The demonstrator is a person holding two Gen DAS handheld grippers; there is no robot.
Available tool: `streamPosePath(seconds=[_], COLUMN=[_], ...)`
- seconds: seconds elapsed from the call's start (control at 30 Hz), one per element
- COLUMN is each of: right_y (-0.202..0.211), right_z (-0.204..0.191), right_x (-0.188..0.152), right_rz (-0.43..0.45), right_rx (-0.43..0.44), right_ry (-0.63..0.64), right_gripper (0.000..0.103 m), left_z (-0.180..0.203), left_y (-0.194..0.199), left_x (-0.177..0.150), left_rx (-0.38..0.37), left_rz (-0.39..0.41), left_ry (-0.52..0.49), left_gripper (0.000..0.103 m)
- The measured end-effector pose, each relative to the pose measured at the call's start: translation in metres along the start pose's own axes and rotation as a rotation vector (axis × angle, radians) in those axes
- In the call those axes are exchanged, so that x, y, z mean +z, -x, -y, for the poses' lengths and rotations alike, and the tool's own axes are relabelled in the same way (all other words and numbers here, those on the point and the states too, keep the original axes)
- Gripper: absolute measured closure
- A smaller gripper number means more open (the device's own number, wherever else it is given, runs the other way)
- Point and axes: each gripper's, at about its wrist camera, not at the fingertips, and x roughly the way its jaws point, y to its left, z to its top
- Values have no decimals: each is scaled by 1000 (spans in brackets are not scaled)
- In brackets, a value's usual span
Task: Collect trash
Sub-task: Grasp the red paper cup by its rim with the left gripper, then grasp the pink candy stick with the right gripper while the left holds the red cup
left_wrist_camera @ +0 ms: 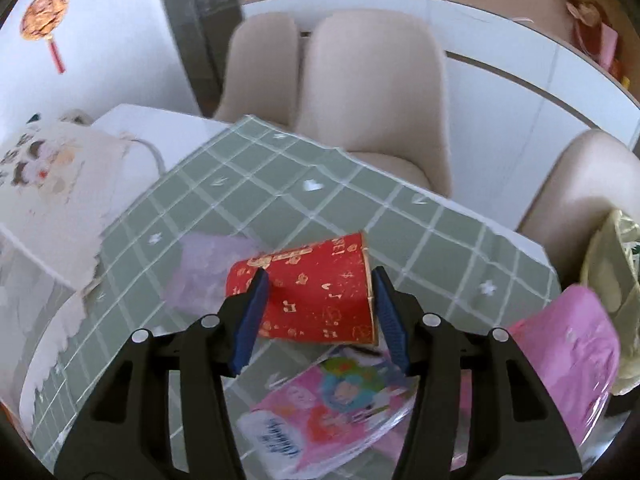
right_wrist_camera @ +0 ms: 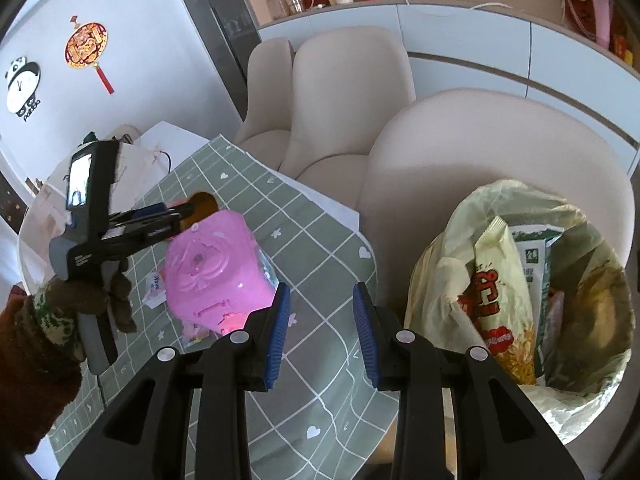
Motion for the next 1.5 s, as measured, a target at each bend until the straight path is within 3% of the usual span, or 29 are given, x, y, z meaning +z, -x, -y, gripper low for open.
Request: streamPosePath(seconds=[0.07,0.13,0.33,0.53,0.63,0.9,1.0,1.1,1.33,1.43,1.5], right_y=[-4,-5,-4,-17,-26,-73,-91,-106,-93,-77,-75], right_z=[-1,-7,-43,-92,-117,-168,-176,-177,-165,-168,-168], right_x=[-2,-5,-18,-48,-54,-66,-62,-64,-83,-89,-86], right_rz=[-8,-12,-11,-88,-87,17,22,-27,-233,-158,-88], right_rx=[12,40,116,174,176,48,-1,-27,217,185,101], right_ry=[-3,8,103,226,330,582,611,625,477,520,553], right_gripper=[71,71,71,71,71,71,72,72,73,73,73], left_z=[-18,-34,-66,-89,-94,-106,-115,-126,-141,-144,-145], left_y=[8,18,48,85,110,143,145,146,144,142,142], left_x=[-9,-19,-47,-84,-106,-164,-179,-189,-193,-191,-191], left_rx=[-35,-56,-101,-165,-195,-228,-229,-240,-249,-253,-256], left_rz=[-8,-11,6,30,53,36,21,18,26,31,33], left_ry=[59,102,168,256,272,304,328,365,413,423,428], left_gripper=[65,87,99,99,99,99,99,99,94,94,94])
